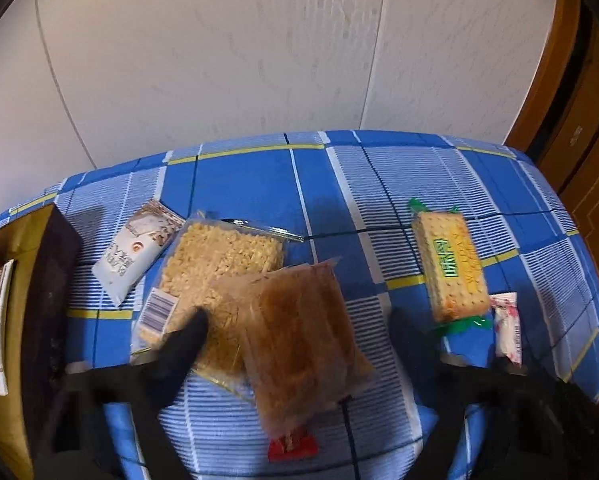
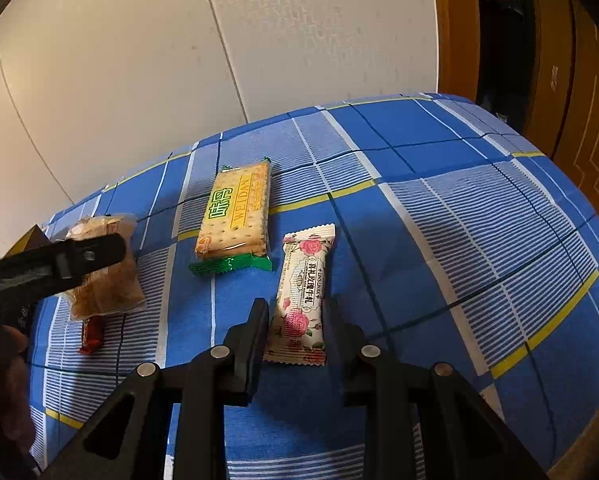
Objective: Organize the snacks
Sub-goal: 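Move the left gripper to the brown pastry bag and grasp it, then carry the brown pastry bag into the tray and open the left gripper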
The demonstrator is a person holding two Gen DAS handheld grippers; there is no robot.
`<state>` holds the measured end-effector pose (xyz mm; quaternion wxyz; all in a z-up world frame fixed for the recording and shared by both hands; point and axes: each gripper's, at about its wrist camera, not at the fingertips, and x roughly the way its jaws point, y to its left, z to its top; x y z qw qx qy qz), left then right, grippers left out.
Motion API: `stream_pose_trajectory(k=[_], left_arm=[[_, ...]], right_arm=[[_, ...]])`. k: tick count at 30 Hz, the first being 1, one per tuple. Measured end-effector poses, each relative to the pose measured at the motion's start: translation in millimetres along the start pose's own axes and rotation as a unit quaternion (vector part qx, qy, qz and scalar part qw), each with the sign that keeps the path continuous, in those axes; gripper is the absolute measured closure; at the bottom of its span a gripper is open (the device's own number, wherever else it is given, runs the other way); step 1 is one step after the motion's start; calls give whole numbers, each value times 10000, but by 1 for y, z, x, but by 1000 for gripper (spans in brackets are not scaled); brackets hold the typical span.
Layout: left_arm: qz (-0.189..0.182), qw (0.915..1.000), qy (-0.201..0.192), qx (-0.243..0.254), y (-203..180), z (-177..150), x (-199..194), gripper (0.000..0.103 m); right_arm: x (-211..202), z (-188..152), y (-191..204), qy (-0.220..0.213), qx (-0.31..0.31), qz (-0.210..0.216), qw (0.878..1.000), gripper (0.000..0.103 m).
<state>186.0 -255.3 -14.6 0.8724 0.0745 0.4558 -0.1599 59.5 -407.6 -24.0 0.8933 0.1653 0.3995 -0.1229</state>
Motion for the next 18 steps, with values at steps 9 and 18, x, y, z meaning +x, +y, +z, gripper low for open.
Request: stream_pose_trajectory(k=[9,18], left_arm=[[-115,9989,-354,268,3,-12,-15,61],[-545,9972,-507,92,25,-32,-37,72]], right_arm=[[-1,0,-2,-8,76,67,9999,75],[-1,-1,1,-30,41,-18,10000,75]])
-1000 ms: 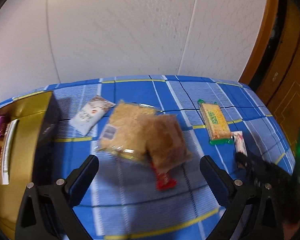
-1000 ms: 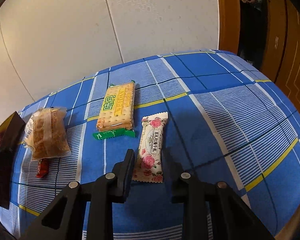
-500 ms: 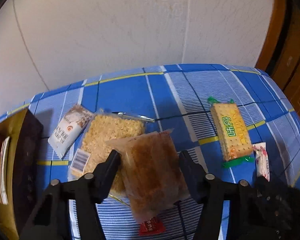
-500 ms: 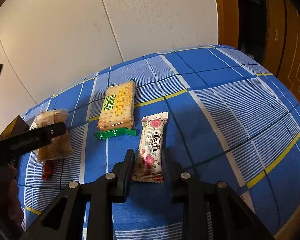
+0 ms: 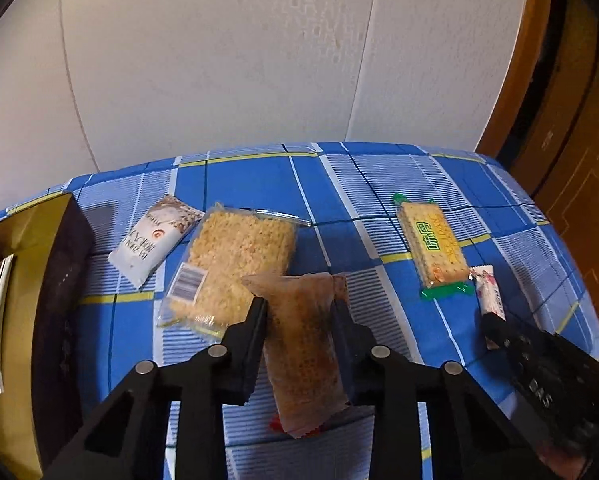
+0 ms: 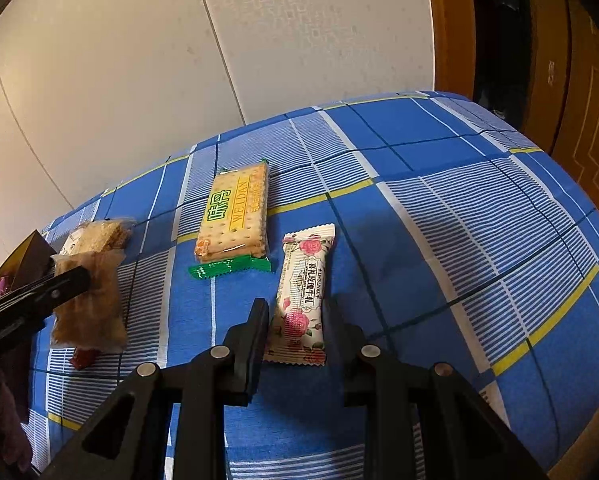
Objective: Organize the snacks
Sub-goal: 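Carry the brown pastry bag into the tray and open the left gripper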
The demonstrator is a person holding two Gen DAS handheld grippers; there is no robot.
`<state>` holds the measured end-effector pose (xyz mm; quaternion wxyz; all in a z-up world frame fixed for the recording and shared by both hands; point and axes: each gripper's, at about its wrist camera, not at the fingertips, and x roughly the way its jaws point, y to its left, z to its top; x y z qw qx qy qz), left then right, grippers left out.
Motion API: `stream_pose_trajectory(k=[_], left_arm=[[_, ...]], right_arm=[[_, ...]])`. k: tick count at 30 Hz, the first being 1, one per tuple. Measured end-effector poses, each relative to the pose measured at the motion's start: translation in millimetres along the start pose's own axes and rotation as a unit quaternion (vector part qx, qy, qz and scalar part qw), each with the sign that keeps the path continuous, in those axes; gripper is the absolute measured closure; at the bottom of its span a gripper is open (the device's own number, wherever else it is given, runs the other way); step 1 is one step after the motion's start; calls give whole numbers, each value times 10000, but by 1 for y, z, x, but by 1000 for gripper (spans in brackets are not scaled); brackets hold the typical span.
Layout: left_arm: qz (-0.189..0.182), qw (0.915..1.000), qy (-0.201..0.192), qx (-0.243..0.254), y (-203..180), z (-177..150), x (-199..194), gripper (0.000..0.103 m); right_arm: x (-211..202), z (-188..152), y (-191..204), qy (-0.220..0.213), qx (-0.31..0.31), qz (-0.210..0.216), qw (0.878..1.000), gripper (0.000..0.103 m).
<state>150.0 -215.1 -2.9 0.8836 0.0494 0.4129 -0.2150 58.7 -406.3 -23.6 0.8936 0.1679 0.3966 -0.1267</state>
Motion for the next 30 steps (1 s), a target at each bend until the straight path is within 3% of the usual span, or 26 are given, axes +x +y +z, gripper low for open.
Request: stream_pose_trajectory(k=[20,24,30], left_arm=[[-399,9974,-89,-602,57,-41,-39,73],[-630,9943,-116,-848,66,-43,-43,74],[-682,9909,-301,-1125,84,-46,-56,74]], right_arm=[[2,1,-4,-10,271,121,9996,75],[2,1,-7,-14,355,172,9992,75],[2,1,-4,-15,280,96,9996,75]])
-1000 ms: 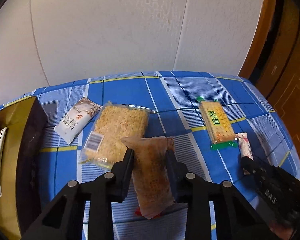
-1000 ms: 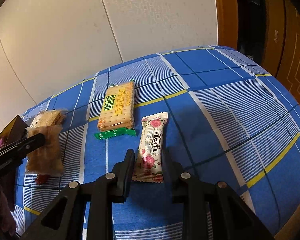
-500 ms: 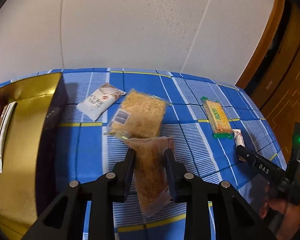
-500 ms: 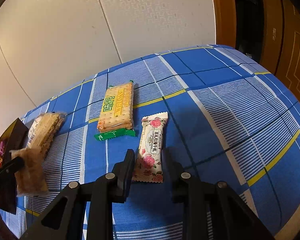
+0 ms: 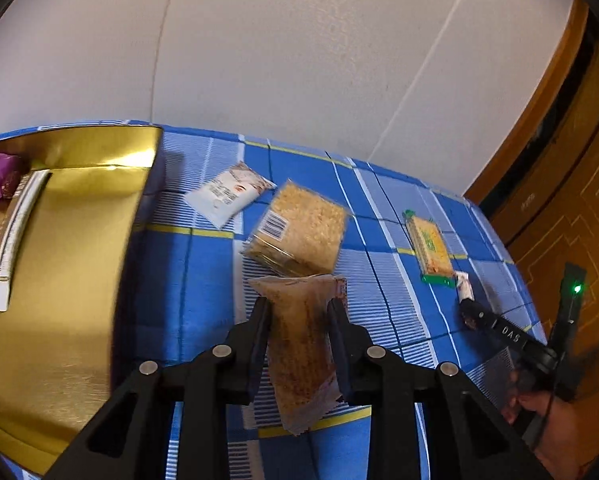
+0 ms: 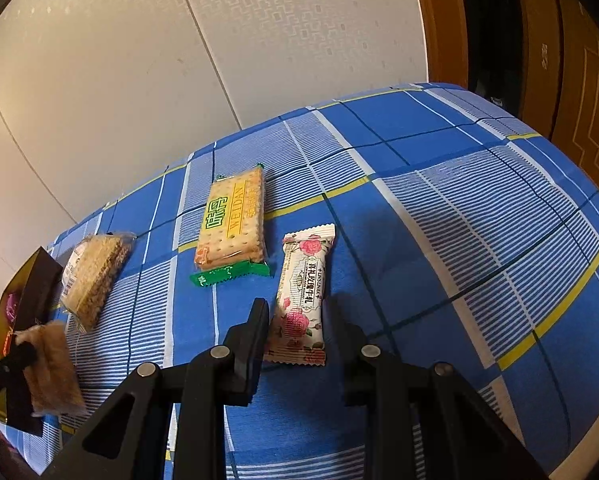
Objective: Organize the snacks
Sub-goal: 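Carry the brown pastry bag into the tray and open the left gripper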
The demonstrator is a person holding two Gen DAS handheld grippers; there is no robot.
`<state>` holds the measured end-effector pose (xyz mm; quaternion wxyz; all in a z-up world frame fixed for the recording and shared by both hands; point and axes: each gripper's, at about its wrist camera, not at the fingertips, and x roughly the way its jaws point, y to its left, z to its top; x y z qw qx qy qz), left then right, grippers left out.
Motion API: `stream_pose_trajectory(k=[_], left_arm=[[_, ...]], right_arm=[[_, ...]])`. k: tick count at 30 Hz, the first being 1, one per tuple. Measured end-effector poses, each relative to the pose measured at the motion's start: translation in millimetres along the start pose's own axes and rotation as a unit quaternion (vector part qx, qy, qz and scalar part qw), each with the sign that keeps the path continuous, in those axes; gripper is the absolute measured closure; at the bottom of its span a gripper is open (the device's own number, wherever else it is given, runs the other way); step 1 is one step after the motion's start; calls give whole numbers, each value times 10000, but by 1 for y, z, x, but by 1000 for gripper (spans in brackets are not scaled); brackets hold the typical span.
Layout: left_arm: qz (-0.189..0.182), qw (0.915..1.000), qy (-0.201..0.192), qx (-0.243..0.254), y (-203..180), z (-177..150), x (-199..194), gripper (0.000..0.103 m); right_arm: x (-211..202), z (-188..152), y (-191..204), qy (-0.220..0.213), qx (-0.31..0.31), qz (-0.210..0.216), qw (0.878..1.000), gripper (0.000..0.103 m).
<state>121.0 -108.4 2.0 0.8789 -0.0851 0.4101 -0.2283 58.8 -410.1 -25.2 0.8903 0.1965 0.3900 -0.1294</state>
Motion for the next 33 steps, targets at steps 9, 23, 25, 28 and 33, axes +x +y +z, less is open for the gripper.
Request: stream_pose_trajectory(k=[9,23,25,28,33], left_arm=[[-223,9985,-232,-444,33,13,-30,74],[204,9946,-455,-912,102,37,-42,74],[207,9933,-483,-1033,113,46,-43,74],[306,9912,-557,-1160,129,59,-45,74],[619,9891,-509,-1234,157,77,-35,74]], right_arm=[[0,-1,1,-5,-29,-33,10000,75],[-1,-1,1,-37,4,-75,10000,75],[-1,-1,1,-36,4,-82,10000,75],[-1,-2,2,-40,-19,-115,9999,75],[-1,-2,3,-40,-38,-137,9999,75]])
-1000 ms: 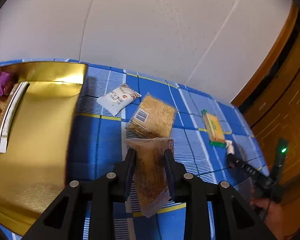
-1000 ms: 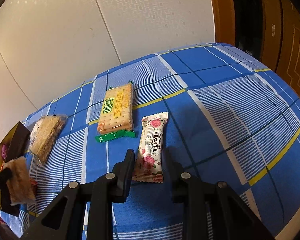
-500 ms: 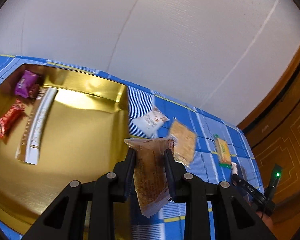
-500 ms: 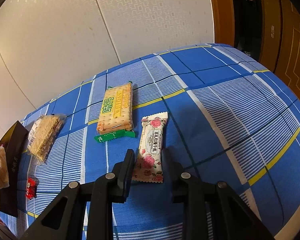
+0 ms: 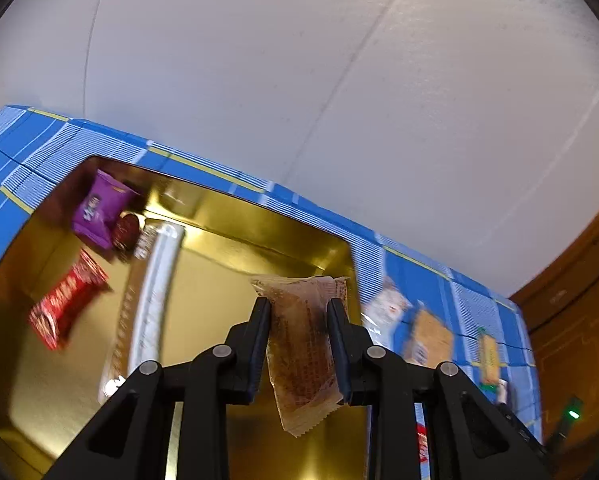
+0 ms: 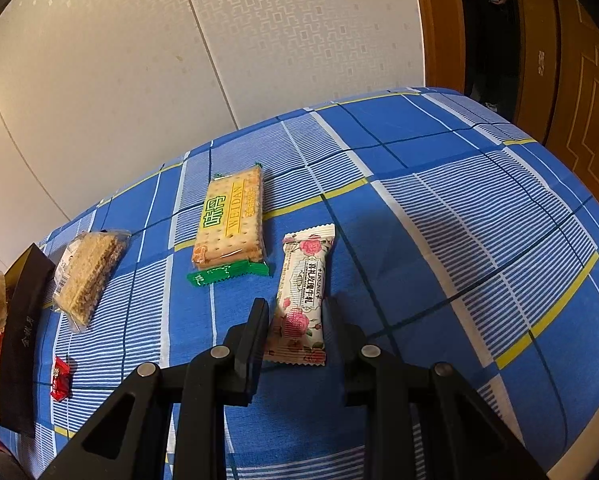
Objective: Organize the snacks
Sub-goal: 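Carry the brown pastry bag into the tray and open the left gripper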
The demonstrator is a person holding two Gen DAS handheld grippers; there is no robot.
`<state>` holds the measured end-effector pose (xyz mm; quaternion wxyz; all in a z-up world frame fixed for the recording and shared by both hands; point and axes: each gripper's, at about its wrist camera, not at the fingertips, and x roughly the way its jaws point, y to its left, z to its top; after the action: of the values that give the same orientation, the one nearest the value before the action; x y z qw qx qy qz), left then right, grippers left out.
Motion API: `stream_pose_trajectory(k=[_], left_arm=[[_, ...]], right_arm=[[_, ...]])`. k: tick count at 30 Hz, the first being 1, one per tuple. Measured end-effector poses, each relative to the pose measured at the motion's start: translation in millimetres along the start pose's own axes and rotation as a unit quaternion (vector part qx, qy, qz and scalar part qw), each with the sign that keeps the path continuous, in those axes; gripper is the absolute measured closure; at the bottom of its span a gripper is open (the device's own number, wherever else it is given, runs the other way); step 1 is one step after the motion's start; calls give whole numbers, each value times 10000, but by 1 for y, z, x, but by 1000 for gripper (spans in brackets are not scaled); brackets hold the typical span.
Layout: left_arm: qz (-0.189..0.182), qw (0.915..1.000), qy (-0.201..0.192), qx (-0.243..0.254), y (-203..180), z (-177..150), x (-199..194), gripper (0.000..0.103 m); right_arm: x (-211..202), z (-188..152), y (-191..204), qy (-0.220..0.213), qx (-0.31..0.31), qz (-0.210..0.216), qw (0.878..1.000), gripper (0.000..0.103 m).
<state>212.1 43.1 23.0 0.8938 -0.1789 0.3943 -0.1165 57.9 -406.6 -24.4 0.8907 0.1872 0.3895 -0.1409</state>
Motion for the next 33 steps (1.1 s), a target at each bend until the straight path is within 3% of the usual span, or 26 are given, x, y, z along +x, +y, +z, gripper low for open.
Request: stream_pose_trajectory(k=[9,12,18,23,26,33], left_arm=[[512,9983,255,-76,26,20,45,73],[699,9975,130,-59,31,28,49,71],[657,9971,-130,-360,44,27,25,60],[1026,9938,-434,-11,36,-5,-5,35],[1181,9901,-692,312,29,-22,-18,30],[1334,9835,-1102,525,20,-34,-36,21]], right_arm=[[2,2,1,-10,3,-28,10000,75],[2,2,2,-19,-9,-48,10000,75],[2,2,3,-21,-31,-61,10000,75],[2,3,1,-36,93,-36,9999,76],[1,3,-2,-37,206,-1,9998,76],[-11,2,-6,-187,477,20,9987,76]])
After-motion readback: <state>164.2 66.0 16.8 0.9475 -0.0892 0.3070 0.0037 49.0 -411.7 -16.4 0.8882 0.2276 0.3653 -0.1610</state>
